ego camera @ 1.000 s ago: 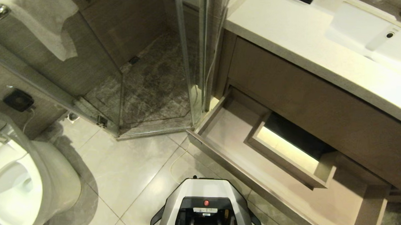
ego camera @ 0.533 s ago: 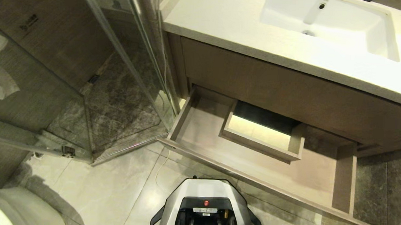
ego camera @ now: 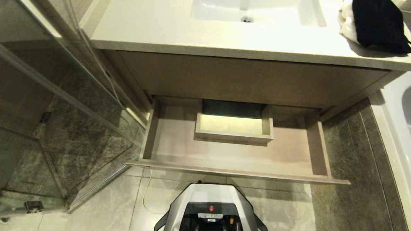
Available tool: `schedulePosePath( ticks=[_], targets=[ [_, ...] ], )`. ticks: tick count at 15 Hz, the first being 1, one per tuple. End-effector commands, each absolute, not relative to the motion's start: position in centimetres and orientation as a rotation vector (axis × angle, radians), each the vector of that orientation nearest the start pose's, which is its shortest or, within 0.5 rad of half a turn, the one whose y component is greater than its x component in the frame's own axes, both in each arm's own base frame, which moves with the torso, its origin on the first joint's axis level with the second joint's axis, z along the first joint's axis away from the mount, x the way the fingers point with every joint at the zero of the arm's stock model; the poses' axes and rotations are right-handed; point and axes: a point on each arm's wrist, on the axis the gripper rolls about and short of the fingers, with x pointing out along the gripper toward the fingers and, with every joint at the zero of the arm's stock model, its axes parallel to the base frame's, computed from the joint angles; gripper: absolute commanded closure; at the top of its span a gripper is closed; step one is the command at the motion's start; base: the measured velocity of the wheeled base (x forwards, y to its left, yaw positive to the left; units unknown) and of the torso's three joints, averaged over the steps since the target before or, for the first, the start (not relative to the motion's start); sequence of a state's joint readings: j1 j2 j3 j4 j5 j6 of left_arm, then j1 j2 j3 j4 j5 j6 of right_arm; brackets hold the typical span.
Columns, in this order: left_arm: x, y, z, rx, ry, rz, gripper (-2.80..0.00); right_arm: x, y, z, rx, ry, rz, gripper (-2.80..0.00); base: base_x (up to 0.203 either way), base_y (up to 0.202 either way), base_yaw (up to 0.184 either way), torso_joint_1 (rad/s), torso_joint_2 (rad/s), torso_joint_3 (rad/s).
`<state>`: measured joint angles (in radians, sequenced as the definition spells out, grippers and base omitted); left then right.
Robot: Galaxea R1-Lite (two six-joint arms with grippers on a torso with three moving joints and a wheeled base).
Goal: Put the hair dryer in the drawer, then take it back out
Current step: Put it into the drawer
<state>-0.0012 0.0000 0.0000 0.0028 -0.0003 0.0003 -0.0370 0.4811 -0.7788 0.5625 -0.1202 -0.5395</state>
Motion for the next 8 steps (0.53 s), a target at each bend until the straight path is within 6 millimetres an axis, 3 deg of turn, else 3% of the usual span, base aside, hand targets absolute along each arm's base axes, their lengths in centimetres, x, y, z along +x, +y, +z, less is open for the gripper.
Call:
schedulePosePath(
  ticks=[1, 5, 8],
  targets=[
    [-2.28, 0.00, 7.51, 0.000, 0.003, -0.002, 0.00, -2.34, -0.19, 23.39, -0.549, 0.289, -0.084, 0.00, 0.007, 0.007, -0.181, 0.003, 0.00, 0.007],
    [-2.28, 0.00, 7.50, 0.000, 0.004, -0.002, 0.00, -2.11, -0.20, 23.80, -0.550, 0.287, -0.087, 0.00, 0.001, 0.004, -0.144, 0.000, 0.00, 0.002],
    [-2.28, 0.00, 7.50, 0.000, 0.004, -0.002, 0.00, -2.07, -0.20, 23.82, -0.551, 0.288, -0.090, 0.00, 0.000, 0.000, 0.000, 0.000, 0.00, 0.000]
  ],
)
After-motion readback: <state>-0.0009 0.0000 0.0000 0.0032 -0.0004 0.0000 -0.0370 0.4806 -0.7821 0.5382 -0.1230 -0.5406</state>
